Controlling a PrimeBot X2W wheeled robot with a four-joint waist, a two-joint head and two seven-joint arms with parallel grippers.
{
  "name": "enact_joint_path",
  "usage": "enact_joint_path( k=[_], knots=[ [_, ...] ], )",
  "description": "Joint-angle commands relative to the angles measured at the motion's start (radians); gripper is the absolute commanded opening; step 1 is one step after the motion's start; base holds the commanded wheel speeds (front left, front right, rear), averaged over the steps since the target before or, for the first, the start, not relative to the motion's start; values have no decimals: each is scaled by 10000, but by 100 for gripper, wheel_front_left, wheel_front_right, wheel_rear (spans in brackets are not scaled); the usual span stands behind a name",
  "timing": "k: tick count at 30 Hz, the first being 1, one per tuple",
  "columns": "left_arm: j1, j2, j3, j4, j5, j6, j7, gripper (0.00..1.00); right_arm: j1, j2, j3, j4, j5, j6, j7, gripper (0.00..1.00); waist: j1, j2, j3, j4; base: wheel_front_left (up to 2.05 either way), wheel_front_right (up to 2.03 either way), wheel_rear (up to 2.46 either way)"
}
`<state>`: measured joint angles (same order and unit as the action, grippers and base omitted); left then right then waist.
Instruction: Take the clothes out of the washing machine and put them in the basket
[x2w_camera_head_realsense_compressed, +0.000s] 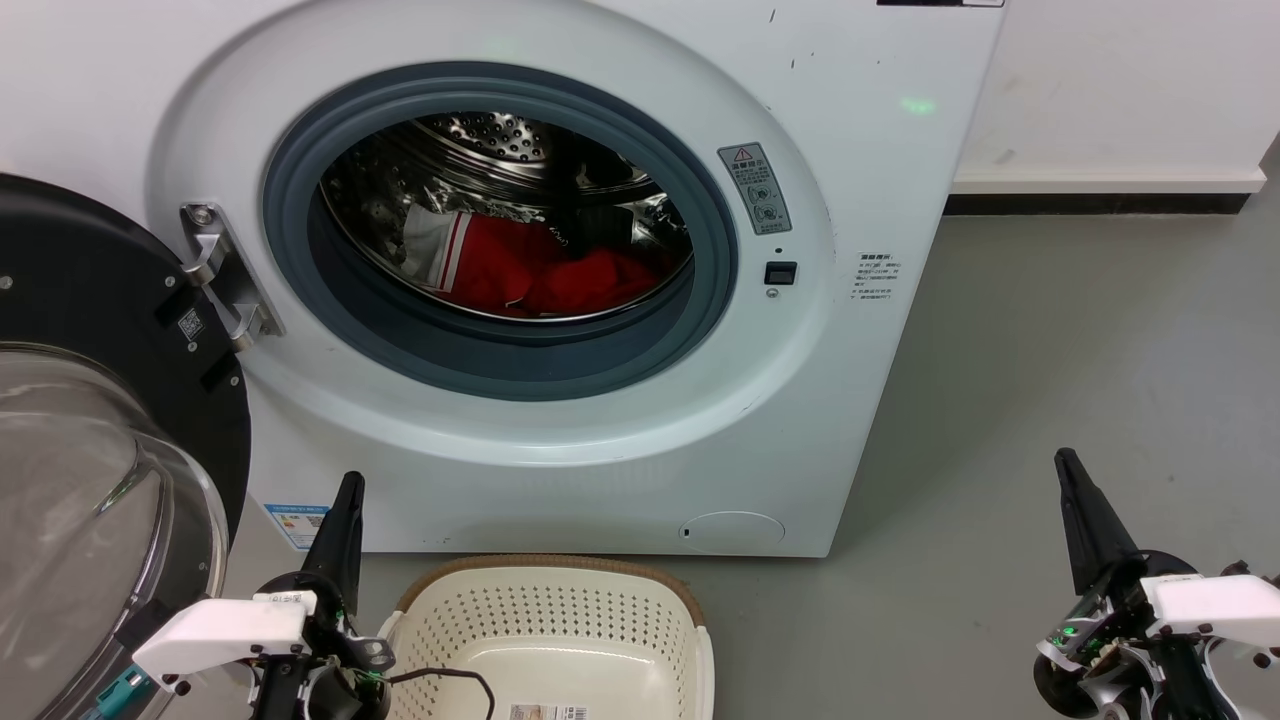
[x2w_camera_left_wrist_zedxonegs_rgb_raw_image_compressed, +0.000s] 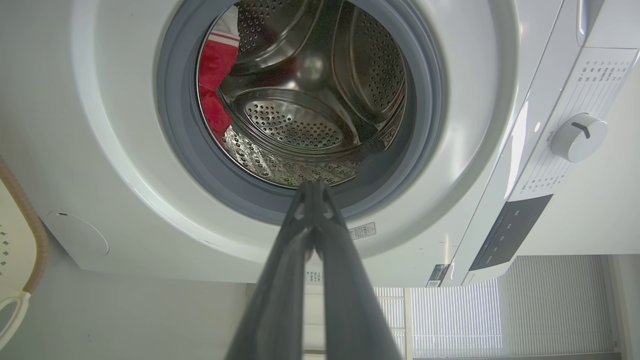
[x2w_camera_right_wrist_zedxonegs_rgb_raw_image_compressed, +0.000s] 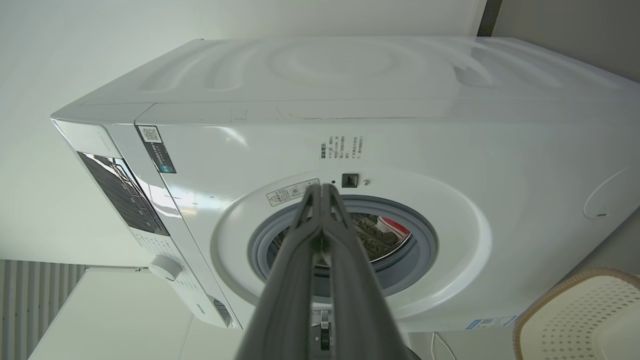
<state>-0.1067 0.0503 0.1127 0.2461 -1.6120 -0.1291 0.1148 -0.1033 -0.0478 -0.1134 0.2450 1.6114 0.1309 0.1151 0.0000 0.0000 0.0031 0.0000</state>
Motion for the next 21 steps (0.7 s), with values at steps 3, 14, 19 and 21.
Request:
enact_joint_path(
  k=[3,14,19,21],
  knots=[
    [-64,-3,26,-4,-22,-41,18,0,-119,-47,-6,10,35,-3,7,0,0,0,0,0,0,0,0],
    [-64,-3,26,-4,-23,-41,18,0,-119,-47,-6,10,35,-3,7,0,0,0,0,0,0,0,0],
    [-64,-4,26,-4,-22,-41,18,0,-119,-47,-6,10,35,-3,7,0,0,0,0,0,0,0,0],
    [-64,-4,26,-4,-23,-41,18,0,-119,-47,-6,10,35,-3,7,0,0,0,0,0,0,0,0]
  ],
)
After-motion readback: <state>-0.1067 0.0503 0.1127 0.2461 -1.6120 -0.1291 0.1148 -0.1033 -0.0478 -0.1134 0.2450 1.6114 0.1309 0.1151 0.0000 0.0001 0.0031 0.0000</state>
